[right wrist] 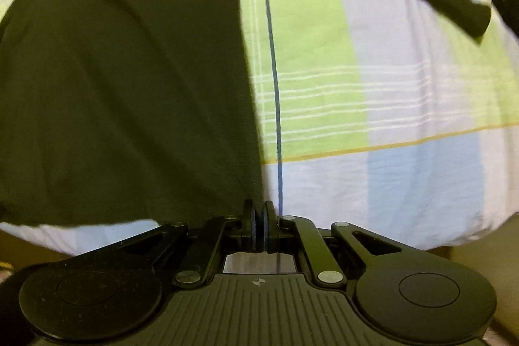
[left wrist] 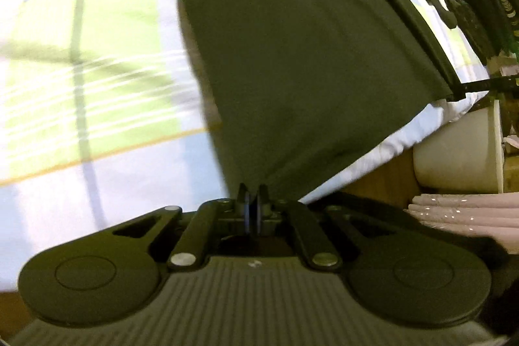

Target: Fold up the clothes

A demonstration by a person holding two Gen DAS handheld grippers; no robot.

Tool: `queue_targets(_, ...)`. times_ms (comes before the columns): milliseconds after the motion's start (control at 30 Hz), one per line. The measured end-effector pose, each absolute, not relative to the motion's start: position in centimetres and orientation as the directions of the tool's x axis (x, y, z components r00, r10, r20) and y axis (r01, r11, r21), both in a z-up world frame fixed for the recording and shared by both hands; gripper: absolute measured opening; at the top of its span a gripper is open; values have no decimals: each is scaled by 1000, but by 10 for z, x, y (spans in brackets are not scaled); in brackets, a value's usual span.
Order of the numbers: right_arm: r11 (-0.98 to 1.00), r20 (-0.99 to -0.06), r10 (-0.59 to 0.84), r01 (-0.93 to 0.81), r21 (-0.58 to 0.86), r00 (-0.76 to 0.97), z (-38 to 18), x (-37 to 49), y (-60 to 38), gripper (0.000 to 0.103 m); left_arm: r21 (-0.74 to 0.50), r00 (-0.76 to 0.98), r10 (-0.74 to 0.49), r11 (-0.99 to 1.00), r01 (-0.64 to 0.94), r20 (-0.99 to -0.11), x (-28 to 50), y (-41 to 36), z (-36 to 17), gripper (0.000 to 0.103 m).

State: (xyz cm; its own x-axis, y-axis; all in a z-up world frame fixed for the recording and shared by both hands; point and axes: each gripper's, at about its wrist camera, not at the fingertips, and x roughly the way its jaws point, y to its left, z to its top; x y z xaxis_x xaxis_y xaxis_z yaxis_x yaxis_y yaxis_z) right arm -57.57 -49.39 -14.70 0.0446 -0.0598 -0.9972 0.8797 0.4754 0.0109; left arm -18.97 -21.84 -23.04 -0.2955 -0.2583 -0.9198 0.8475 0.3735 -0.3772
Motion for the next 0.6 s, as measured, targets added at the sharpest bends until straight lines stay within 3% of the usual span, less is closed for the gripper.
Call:
queue_targets(200,523,-997,-37,849,-71,-61,-163,-556,-493,2,-398,-324,-237,429,811,-916,-175,-213,-252,2)
queue_targets(400,495,-997,-8,866,-65,-70,-173,-556,-503,6,-321,-288,-143,437,840,-947,-191,-215,-249,11)
queue_targets(433,486,-997,-13,871,-74,-78,-170,-555,-505,13,-304,-271,-137,443,843,-953,-191,-213,-243,16)
queue_targets(467,483,-994,-30,870,-102,-100,-166,-553,-507,40,-287,-255,-132,450,846,-958,-191,-212,-237,18)
queue_targets(500,485,-991,-55,864,-131,-119,-161,-550,-508,59,-269,-237,-128,459,847,-963,-191,-210,-231,20)
queue_targets(600,500,-992,-109,858,-116,-70,-143,-532,-514,61,-208,-162,-134,509,835,-978,-182,-206,-211,26)
